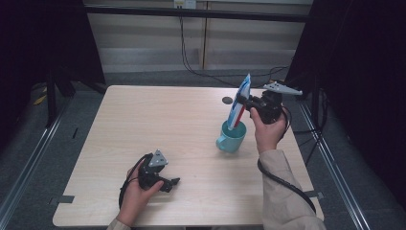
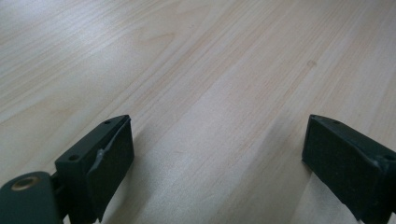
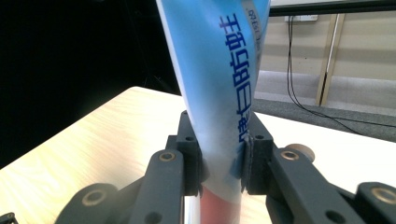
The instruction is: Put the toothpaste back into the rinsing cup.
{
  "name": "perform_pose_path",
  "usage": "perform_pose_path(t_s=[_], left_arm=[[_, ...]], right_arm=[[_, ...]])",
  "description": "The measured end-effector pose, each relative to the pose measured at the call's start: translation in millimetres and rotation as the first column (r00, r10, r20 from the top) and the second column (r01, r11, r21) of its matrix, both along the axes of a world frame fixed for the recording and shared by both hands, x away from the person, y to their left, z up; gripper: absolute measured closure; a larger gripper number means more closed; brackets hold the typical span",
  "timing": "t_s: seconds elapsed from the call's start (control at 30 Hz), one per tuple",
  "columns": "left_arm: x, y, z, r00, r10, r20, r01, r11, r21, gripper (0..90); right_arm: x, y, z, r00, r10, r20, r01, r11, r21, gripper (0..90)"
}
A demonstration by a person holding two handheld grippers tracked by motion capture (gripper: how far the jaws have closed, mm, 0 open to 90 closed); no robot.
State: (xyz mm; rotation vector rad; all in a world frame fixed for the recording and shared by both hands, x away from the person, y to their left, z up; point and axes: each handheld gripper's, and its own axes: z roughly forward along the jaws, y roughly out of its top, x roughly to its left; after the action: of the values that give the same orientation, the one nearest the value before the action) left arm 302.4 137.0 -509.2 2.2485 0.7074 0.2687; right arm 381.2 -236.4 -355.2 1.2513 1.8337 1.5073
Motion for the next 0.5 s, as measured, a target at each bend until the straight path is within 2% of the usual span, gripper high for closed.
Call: perform_pose_path(t_s=[0.5], left_arm=[[0.3, 0.5, 0.2, 1.0000, -0.009, -0.002, 0.009, 0.9999, 0.005, 8.7]], right_arm=[[-5.5, 0.9, -28.0, 0.9992, 0.011, -0.040, -0.011, 1.000, 0.003, 72.9]])
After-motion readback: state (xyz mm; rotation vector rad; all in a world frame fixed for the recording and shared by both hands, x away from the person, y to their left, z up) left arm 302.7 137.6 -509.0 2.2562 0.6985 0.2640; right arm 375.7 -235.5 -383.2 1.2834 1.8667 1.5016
